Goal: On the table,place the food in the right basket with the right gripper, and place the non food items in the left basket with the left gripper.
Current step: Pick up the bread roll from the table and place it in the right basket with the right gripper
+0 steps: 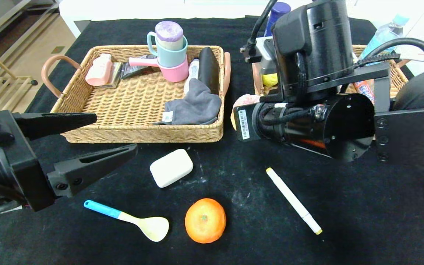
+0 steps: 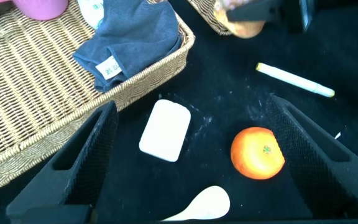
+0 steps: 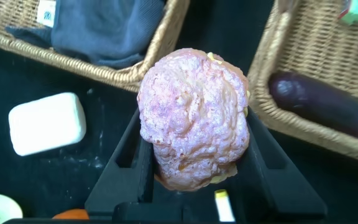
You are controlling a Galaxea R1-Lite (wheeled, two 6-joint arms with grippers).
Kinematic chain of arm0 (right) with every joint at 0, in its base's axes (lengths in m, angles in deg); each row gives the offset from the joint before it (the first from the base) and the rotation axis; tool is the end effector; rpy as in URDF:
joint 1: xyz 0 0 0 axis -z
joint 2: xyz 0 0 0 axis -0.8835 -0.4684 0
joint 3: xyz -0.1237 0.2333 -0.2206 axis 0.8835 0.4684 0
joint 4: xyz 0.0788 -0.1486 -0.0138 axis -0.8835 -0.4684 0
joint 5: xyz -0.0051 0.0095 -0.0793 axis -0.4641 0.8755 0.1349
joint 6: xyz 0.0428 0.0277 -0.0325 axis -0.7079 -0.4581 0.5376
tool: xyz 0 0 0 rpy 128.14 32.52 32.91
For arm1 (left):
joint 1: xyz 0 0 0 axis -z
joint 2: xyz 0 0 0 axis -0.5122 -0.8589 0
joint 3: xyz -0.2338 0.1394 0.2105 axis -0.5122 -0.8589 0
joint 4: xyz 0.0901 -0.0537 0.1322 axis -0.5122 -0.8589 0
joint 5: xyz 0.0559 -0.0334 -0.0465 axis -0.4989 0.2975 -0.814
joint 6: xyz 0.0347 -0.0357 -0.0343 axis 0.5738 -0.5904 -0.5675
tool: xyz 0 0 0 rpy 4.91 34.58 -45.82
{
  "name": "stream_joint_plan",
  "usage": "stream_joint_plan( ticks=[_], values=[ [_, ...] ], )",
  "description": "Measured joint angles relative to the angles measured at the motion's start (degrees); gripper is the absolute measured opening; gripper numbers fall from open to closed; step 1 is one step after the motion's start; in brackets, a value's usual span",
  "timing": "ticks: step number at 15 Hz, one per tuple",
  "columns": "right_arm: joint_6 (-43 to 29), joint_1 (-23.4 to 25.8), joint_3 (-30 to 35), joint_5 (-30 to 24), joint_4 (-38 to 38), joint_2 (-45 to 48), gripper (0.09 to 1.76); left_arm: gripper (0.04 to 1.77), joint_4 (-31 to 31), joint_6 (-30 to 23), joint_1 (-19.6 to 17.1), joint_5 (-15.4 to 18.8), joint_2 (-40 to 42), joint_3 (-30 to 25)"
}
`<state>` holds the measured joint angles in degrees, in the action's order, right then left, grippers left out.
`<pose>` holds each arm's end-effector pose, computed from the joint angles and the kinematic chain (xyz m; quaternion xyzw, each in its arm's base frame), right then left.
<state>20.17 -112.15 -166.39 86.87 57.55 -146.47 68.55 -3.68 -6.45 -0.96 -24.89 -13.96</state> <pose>0.2704 0.2763 0.3282 -0.0386 0.1480 0.1631 0.9747 0.1270 -0.0706 0.3286 0.0876 0.0238 -0.3094 0.9466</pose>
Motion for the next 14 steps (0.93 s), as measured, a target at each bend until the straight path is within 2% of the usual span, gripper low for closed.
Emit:
stream_joint_plan(
  ticks=[6,14],
  values=[
    [0.9,5.1,-0.7,-1.4,-0.1,1.9,0.82,1.72,0.0,0.0,0.0,0.0,0.0,0.0],
    [4.2,16.4,-1.2,-1.8,0.1,4.1,0.82,1.72,0.0,0.0,0.0,0.0,0.1,0.0]
  ],
)
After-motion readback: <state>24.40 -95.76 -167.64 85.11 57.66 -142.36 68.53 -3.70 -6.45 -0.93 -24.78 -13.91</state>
